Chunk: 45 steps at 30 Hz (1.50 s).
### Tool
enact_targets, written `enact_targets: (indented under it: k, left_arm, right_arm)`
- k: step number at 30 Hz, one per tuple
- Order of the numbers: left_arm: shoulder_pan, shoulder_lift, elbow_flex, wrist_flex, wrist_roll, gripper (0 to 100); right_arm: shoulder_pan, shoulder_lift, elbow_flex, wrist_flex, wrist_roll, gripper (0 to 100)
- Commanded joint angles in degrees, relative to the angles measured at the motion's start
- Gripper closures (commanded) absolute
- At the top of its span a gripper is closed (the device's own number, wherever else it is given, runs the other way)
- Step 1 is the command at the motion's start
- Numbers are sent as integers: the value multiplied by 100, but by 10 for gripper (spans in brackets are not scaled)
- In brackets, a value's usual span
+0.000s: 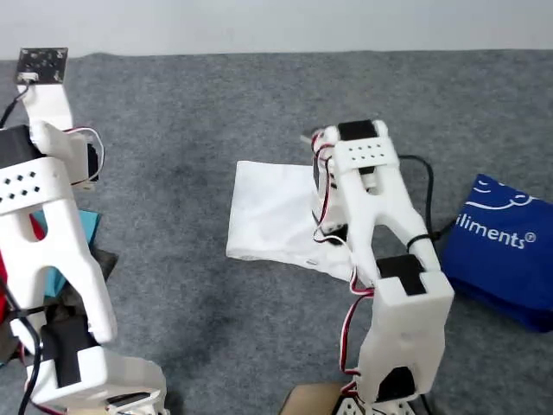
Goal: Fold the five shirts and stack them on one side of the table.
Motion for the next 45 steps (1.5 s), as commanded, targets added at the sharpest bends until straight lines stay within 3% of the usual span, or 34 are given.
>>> enact_targets:
  k: [1, 5, 8, 23, 31, 35, 38, 40, 45]
  left_arm:
    - [0, -316, -57, 167, -62, 995]
    - [0, -316, -57, 281, -70, 995]
    - [18, -316, -57, 316, -211, 995]
    - [-9, -316, -48, 527, -273, 995]
    - [-185, -316, -48, 536, -255, 995]
    - [-369, -316, -48, 536, -255, 995]
    - [-484, -316, -48, 536, -255, 995]
    - [-545, -316, -48, 536, -264, 995]
    - [-571, -316, -48, 536, -264, 995]
  right_arm:
    - [-31, -532, -536, 84, -448, 925]
    - [-48, -488, -615, 66, -1486, 711]
    - [-48, -268, -633, -171, -1943, 627]
    - [-470, 1086, -642, -1684, -1996, 626]
    - [-435, 2035, -651, -1648, -2013, 627]
    - [-435, 2185, -985, -1288, -1960, 717]
    - [-435, 2273, -1081, -1253, -1793, 885]
    - [-435, 2281, -1081, -1244, -1196, 987]
    - [-330, 1991, -1116, -954, -897, 986]
